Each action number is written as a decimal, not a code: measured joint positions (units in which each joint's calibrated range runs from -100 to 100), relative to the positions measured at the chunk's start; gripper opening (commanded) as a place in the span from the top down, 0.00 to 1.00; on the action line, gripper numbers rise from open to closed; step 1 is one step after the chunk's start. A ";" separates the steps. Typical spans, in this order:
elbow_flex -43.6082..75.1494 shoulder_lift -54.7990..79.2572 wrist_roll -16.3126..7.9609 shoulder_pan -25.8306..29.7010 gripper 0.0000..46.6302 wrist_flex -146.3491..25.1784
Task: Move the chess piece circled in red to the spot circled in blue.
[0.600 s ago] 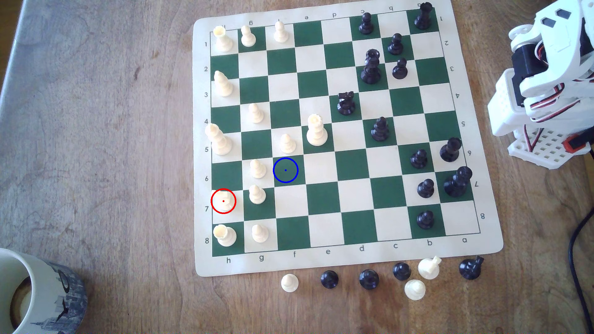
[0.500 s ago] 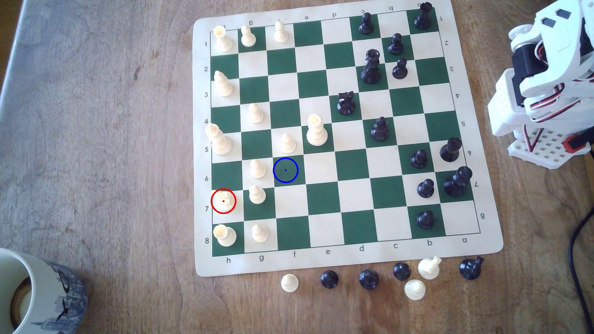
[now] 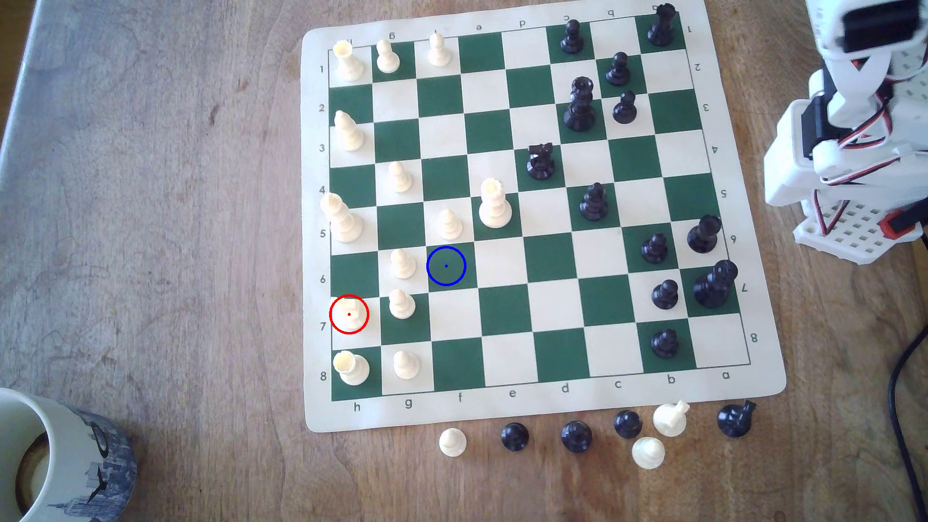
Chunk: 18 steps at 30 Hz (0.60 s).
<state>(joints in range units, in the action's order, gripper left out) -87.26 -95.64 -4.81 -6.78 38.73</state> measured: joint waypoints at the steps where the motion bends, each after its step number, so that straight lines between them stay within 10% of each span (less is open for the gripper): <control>1: 0.36 0.25 0.00 -0.07 1.00 -1.99; 15: 23.14 21.95 -0.15 0.29 0.99 -43.90; 18: 32.08 31.00 -3.42 3.10 0.94 -55.14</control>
<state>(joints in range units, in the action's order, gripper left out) -55.17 -64.64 -8.23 -3.69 -16.41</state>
